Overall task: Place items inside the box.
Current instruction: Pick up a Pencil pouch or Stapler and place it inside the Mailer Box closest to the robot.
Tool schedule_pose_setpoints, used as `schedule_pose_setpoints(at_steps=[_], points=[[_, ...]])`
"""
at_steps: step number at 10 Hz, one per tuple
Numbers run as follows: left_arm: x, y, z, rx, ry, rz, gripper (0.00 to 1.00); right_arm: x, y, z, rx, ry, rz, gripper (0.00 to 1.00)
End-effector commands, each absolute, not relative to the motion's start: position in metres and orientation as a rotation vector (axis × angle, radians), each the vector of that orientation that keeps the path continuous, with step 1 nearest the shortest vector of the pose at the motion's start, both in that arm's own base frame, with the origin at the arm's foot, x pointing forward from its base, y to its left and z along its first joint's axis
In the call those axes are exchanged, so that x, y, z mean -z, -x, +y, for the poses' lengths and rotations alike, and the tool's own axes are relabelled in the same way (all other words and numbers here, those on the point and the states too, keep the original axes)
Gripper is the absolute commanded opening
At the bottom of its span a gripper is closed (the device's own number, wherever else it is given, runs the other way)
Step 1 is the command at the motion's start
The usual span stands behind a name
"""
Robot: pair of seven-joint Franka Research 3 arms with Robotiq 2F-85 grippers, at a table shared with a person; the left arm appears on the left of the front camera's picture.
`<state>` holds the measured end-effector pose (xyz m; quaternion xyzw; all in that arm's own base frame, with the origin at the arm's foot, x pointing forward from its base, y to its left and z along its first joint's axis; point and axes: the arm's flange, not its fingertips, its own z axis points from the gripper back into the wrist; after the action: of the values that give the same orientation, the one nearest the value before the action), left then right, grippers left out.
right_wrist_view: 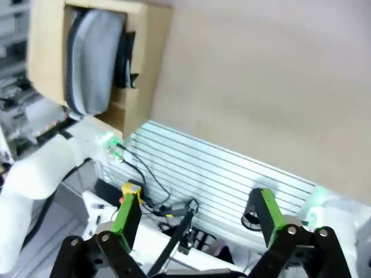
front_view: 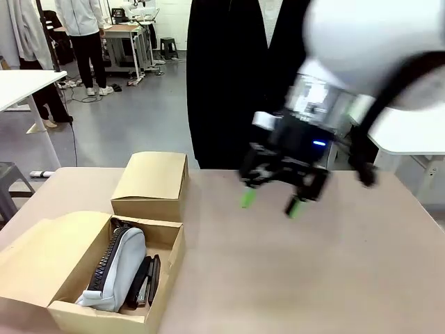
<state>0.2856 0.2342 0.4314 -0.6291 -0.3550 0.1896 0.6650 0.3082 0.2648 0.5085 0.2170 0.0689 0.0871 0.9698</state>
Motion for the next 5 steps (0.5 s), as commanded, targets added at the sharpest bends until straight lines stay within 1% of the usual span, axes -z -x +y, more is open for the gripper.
schedule_pose_setpoints(at_steps=[1, 3, 4, 5], points=[[-0.431, -0.284, 0.232, -0.413, 1.429, -0.826, 1.00, -0.481, -0.279, 0.191, -0.144, -0.561, 0.067, 1.00], [-0.431, -0.284, 0.232, -0.413, 1.429, -0.826, 1.00, -0.446, -0.275, 0.134, -0.129, -0.700, 0.072, 1.00], [-0.431, -0.284, 0.232, -0.413, 1.429, -0.826, 1.00, -0.430, -0.268, 0.108, -0.124, -0.735, 0.087, 1.00], [-0.431, -0.284, 0.232, -0.413, 1.429, -0.826, 1.00, -0.417, -0.254, 0.072, -0.131, -0.799, 0.065, 1.00]])
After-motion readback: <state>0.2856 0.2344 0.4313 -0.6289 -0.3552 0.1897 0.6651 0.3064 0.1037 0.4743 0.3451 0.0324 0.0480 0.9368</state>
